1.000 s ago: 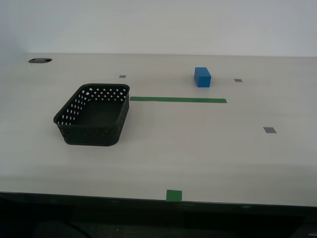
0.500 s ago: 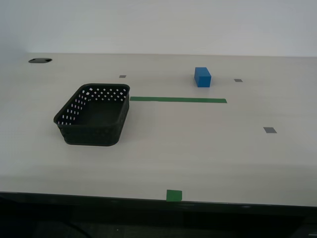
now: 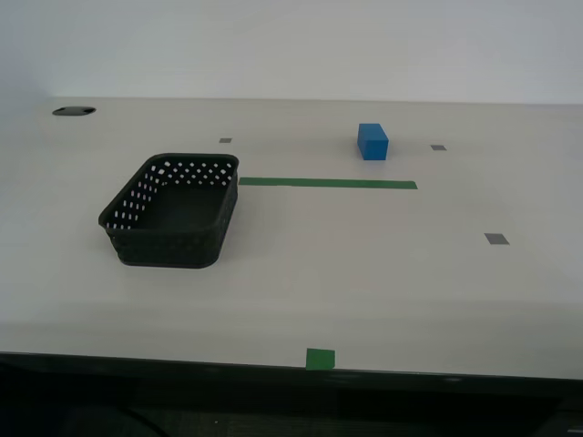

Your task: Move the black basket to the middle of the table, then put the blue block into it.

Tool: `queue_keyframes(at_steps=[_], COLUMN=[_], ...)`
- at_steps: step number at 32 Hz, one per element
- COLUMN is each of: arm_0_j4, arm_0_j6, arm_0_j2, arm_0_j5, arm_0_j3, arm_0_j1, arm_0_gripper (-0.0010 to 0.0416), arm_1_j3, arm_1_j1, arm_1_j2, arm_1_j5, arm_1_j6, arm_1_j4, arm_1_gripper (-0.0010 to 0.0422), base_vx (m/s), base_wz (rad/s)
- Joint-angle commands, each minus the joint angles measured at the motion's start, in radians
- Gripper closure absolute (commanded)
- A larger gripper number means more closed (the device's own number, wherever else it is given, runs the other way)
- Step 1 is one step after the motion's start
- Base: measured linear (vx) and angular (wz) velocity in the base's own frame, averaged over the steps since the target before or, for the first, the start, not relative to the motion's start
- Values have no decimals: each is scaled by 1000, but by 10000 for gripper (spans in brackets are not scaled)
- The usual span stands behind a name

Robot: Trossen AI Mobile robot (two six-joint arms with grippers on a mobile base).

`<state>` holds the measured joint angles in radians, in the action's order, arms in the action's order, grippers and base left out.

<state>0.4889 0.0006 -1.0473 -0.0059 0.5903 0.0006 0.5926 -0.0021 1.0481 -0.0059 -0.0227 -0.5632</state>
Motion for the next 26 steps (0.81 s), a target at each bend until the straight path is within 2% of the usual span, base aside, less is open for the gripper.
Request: queue_keyframes(at_steps=[1,2,3,5,8,9,11,13,20,23,26], arm_0_j4=[-196,-288,-328,-492,-633,-699,-748,-845,-1000,-1025,-1023], arm_0_j6=[-5,-4,-4,-4,-4,-4,-4,-3,-4,-5,-5], arm_0_j2=[-6,-11,-12,-29,-54,-68,-92,-146,-285,-335,-357], arm_0_j5=[0,0,0,0,-3,-20,-35,-104,-178,-180,-182], arm_0_j3=[103,160,187,311,418,468,509,586,673,671,671], arm_0_j1=[1,1,1,5,8,9,9,11,16,19,23], arm_0_gripper=[406,405,405,406,406,405,405,406,406,405,405], arm_1_j3=[83,146,175,313,438,494,543,634,666,665,663], arm_1_j1=[0,-1,-2,-6,-16,-26,-36,-66,-110,-111,-111], arm_1_j2=[1,13,16,58,110,139,169,246,383,442,487], arm_1_j5=[0,0,0,0,0,0,0,0,0,0,0], arm_1_j6=[-4,-4,-3,10,24,24,28,39,84,113,113], arm_1_j4=[213,354,415,653,838,925,1003,1168,1375,1489,1515], arm_1_gripper=[412,412,412,412,412,412,412,412,412,412,412], base_vx=[0,0,0,0,0,0,0,0,0,0,0], base_wz=[0,0,0,0,0,0,0,0,0,0,0])
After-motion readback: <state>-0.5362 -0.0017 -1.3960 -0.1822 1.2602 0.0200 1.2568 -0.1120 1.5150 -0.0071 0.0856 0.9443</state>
